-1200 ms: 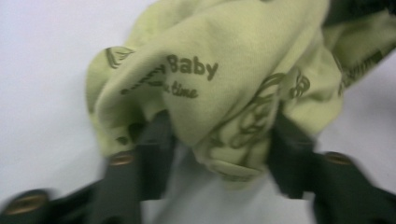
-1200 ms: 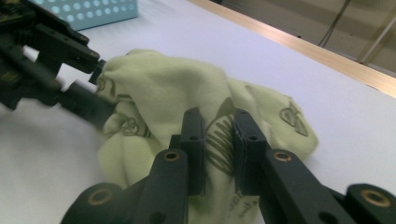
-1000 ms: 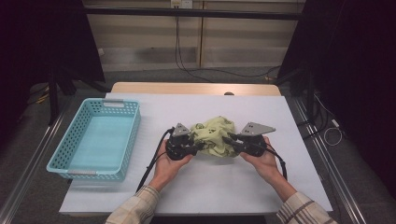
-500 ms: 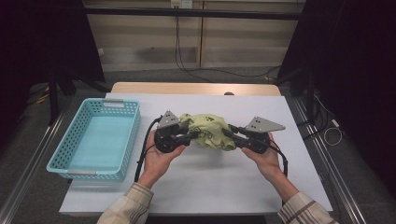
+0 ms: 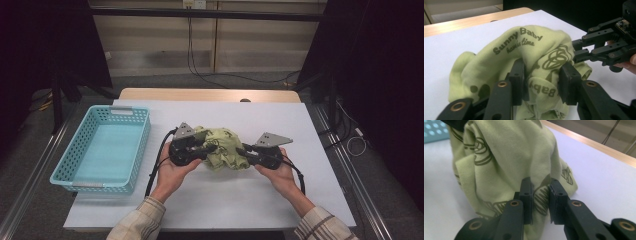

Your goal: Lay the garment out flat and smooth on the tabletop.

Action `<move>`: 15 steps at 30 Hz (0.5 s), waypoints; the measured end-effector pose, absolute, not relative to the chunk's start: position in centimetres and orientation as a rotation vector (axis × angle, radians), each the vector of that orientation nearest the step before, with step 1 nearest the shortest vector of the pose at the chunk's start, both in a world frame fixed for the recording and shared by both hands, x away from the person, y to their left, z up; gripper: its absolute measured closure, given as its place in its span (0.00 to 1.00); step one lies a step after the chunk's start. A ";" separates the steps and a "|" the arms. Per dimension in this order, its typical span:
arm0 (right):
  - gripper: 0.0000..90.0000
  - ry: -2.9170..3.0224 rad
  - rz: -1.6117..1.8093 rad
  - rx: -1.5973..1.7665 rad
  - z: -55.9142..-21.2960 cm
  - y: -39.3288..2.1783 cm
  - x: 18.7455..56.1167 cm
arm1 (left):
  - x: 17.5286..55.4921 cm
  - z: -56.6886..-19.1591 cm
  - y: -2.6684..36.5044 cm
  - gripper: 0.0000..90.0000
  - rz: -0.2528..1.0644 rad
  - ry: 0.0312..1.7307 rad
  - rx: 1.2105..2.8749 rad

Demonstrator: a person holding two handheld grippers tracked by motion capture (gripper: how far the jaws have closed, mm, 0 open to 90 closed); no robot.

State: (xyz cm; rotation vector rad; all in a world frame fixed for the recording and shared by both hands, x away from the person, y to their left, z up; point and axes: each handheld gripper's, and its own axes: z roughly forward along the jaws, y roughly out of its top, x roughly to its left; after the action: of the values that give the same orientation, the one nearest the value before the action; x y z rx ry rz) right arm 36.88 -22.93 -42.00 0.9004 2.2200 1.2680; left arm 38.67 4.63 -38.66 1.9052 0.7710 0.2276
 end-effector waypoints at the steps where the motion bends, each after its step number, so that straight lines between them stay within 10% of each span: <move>1: 0.85 2.220 1.238 0.905 -42.1 -23.0 36.9 | 38.7 -38.7 4.6 0.64 0.228 0.771 1.905; 10: 0.82 2.242 1.137 0.973 -43.5 -24.6 37.0 | 39.2 -39.7 3.0 0.64 0.173 0.752 1.898; 15: 0.55 2.195 1.220 0.965 -42.2 -24.5 36.1 | 39.8 -39.6 2.5 0.74 0.169 0.759 1.872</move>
State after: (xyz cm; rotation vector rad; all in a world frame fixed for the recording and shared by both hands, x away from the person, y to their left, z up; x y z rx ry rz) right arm 36.07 -24.54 -42.19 0.9653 2.1950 1.2200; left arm 39.79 2.49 -39.56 1.8720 0.7590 0.1687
